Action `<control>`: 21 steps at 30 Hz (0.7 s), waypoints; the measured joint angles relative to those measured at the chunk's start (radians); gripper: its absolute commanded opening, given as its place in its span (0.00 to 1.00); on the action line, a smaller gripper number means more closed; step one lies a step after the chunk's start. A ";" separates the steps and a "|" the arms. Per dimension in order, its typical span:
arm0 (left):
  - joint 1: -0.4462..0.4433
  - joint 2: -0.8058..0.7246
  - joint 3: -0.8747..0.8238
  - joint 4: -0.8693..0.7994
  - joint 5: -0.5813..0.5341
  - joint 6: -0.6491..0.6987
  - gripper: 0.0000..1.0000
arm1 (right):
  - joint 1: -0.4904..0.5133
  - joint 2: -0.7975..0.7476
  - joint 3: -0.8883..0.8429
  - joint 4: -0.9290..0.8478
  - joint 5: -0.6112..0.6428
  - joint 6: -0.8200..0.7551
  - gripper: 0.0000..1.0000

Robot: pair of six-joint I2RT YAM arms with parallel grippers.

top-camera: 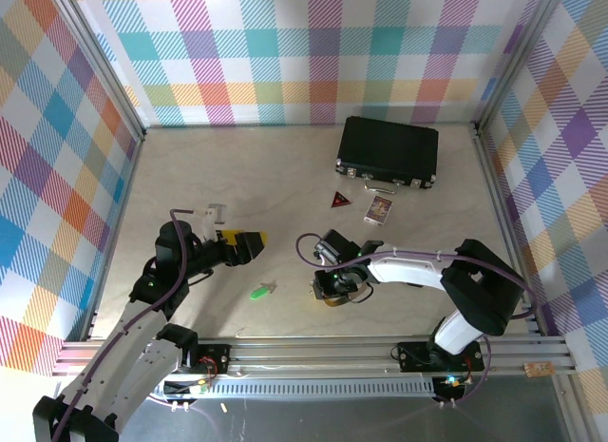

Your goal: Put the keys on the keyring

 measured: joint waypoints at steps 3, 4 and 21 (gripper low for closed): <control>0.000 0.000 0.000 0.000 0.002 0.000 1.00 | 0.000 0.008 0.000 0.005 0.000 0.000 0.16; 0.000 -0.001 0.000 0.000 0.004 0.000 1.00 | 0.000 0.010 0.000 0.005 0.000 0.000 0.16; 0.000 -0.016 0.000 0.002 0.011 -0.003 1.00 | 0.016 -0.162 -0.042 0.016 0.039 -0.050 0.00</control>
